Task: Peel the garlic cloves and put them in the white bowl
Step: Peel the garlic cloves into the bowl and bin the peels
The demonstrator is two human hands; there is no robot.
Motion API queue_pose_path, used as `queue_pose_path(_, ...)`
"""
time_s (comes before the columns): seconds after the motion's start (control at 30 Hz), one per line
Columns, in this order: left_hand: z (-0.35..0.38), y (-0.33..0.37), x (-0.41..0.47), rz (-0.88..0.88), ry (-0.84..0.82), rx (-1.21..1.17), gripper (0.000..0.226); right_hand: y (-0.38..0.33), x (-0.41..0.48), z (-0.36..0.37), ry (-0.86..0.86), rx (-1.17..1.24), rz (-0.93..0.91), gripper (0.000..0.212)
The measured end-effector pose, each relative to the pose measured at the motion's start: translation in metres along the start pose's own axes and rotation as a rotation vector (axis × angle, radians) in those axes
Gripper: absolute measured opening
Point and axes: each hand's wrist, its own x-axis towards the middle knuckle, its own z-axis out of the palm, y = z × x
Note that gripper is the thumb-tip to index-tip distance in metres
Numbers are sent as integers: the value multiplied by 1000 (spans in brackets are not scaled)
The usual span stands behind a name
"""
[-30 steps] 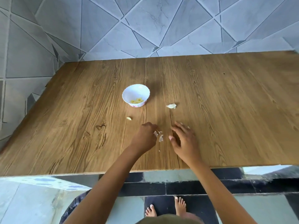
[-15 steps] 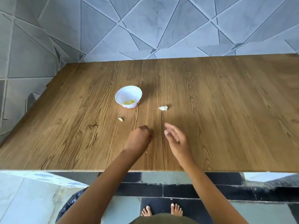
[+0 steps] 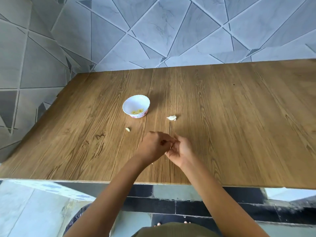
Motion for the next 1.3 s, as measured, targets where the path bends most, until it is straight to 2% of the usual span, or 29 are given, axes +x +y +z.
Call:
queue_pose_path(0.07,5,2,-1,34,16,53,20,0,0,1,2,5,-1,54)
queue_pose_path(0.1,7,1,-1,37,31,82,20,-1,-1,1,9,12,-1,52)
queue_pose_path(0.23,9,3,0,-10,117,111,18,0,-2,1,50,27,2,19)
queue_pose_path(0.33,6,0,1,-39,169,99,14,0,1,2,13,52,11,22)
queue_pose_path(0.4,1,-6,3,-57,208,25,20,-1,2,2,-27,56,9,26)
queue_pose_path(0.47,-5,-19,7,-87,220,60,25,-6,3,0,-61,48,-28,30)
queue_pose_path(0.6,-7,-43,12,-59,-3,291,29,-19,5,-5,-47,14,-118,33)
queue_pose_path(0.7,-7,-49,9,-6,-121,332,28,-21,5,-5,-43,9,-109,35)
queue_pose_path(0.9,-19,-52,12,163,-239,376,19,-17,5,-4,-44,20,-84,35)
queue_pose_path(1.17,-23,-47,21,307,-371,648,22,-12,7,-4,-35,24,-72,36)
queue_pose_path(1.3,-17,-47,26,286,-382,711,23,-8,8,-3,-31,13,-70,36)
